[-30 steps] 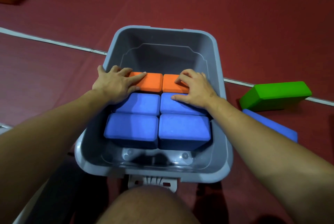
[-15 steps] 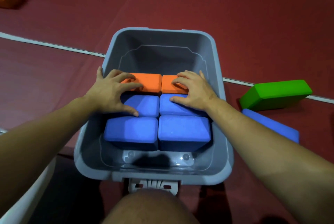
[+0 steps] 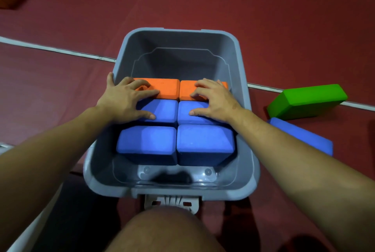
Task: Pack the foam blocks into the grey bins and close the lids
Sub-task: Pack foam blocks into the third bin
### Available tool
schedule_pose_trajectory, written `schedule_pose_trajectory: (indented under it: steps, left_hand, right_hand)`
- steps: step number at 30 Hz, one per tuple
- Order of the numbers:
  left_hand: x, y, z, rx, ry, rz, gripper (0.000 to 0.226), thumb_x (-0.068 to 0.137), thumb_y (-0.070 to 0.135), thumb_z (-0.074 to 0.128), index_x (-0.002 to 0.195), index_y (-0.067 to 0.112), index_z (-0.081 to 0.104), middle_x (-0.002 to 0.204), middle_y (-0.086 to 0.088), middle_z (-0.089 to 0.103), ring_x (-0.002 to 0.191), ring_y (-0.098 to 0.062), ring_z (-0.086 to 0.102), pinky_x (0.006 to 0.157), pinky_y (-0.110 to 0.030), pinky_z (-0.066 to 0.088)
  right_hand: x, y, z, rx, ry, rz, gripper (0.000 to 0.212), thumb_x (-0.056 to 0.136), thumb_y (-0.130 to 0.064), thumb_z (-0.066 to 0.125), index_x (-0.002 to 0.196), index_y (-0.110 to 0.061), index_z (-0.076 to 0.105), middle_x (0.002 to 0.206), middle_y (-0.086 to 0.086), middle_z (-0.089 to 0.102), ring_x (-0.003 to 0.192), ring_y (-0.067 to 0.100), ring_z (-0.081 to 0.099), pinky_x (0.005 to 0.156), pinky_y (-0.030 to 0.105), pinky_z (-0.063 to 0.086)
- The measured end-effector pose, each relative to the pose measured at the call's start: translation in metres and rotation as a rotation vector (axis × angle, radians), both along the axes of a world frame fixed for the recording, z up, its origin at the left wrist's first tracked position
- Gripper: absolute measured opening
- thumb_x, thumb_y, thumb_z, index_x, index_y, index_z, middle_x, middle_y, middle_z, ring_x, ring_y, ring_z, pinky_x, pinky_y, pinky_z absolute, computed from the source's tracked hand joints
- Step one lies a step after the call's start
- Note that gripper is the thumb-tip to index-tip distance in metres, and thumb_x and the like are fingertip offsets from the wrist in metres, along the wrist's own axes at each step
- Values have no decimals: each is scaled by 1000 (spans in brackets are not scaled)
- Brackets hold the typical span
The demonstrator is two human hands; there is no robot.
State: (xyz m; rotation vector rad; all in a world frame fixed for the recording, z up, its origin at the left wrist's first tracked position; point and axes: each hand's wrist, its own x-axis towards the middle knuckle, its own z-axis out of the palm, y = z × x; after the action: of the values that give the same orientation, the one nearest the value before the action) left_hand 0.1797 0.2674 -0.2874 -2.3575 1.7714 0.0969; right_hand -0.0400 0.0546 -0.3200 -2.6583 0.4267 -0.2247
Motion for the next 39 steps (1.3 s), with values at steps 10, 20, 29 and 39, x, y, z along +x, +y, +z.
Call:
schedule_pose_trajectory:
  steps: [10, 20, 29, 39]
  left_hand:
    - [-21, 11, -5, 70, 22, -165, 131, 44, 109, 21, 155, 39, 19, 163, -5, 16, 148, -32, 18, 103, -80, 8]
    - [-18, 10, -2, -38, 19, -129, 130, 43, 108, 28, 147, 31, 43, 153, 5, 42, 139, -21, 37, 105, -78, 9]
    - [0, 25, 0, -282, 342, 406, 119, 48, 98, 47, 148, 33, 38, 158, -3, 31, 143, -26, 34, 115, -50, 31]
    - [-42, 16, 15, -155, 421, 409, 129, 40, 96, 53, 152, 35, 30, 153, 2, 40, 135, -26, 44, 110, -46, 39]
  right_hand:
    - [-3, 3, 4, 14, 4, -22, 55, 70, -53, 81, 115, -24, 69, 138, -1, 52, 139, 26, 37, 116, 54, 19]
    - [-3, 7, 8, 3, 26, -9, 56, 71, -54, 80, 117, -25, 68, 138, 1, 52, 140, 28, 37, 115, 55, 20]
    - [-47, 29, 30, -176, 74, -587, 59, 80, -54, 66, 131, -27, 55, 148, 2, 41, 128, 37, 40, 102, 55, 38]
    - [-91, 34, 48, 54, 221, -654, 88, 79, -61, 68, 150, -28, 29, 164, -2, 8, 128, 36, 50, 98, 43, 44]
